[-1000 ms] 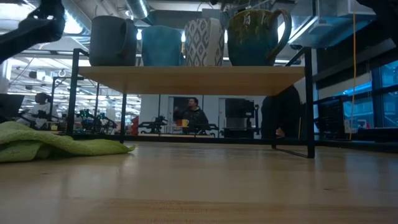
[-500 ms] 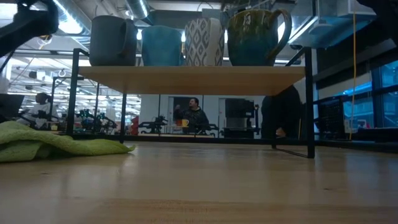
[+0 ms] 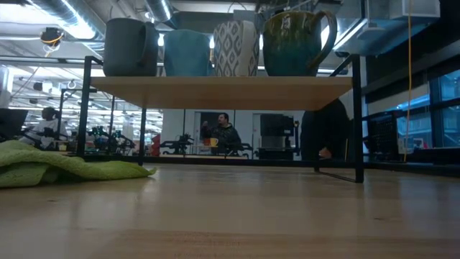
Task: Stack small to large cups/mugs on shelf
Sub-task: Adjust the mugs on the shelf
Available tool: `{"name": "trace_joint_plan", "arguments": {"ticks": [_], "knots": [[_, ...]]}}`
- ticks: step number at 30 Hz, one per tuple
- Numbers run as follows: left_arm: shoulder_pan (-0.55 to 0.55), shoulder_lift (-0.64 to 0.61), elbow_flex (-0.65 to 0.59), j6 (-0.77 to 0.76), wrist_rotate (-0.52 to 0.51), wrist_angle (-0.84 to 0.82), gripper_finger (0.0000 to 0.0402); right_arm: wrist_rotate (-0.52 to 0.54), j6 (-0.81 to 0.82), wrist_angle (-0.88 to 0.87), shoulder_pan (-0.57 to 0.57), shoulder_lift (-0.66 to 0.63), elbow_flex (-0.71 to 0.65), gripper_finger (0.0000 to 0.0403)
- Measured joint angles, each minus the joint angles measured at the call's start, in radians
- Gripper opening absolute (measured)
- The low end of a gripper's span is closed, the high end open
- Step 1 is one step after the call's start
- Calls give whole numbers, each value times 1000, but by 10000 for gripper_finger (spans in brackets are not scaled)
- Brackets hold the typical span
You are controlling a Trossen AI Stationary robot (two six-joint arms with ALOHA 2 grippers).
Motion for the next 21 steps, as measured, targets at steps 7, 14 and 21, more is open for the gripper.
{"name": "trace_joint_plan", "arguments": {"ticks": [7,14,21], "knots": [[478,-24,103,-76,527,-316,4,189,-18,-148,4,-55,1,133],[732,66,320,-48,1169,-770,4,404,69,-328,4,-50,0,133],[739,238,472,162,1320,-894,1,472,164,-368,2,-46,-12,133]]}}
